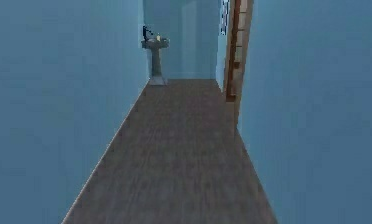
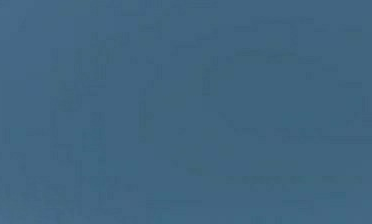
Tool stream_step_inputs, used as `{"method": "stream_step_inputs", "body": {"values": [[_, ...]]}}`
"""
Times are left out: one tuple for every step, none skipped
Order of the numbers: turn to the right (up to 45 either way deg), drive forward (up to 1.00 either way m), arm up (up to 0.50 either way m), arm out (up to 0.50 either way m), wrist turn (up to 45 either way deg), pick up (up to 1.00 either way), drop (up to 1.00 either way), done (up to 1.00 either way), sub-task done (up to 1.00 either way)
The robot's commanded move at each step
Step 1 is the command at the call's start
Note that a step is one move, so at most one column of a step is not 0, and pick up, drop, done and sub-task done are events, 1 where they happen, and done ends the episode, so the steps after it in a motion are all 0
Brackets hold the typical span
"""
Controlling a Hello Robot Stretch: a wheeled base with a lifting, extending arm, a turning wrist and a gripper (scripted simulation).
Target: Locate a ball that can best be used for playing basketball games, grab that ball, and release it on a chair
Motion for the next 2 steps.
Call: {"method": "stream_step_inputs", "body": {"values": [[0.0,1.00,0.00,0.00,0.0,0.00,0.00,0.00,0.00],[0.0,1.00,0.00,0.00,0.0,0.00,0.00,0.00,0.00]]}}
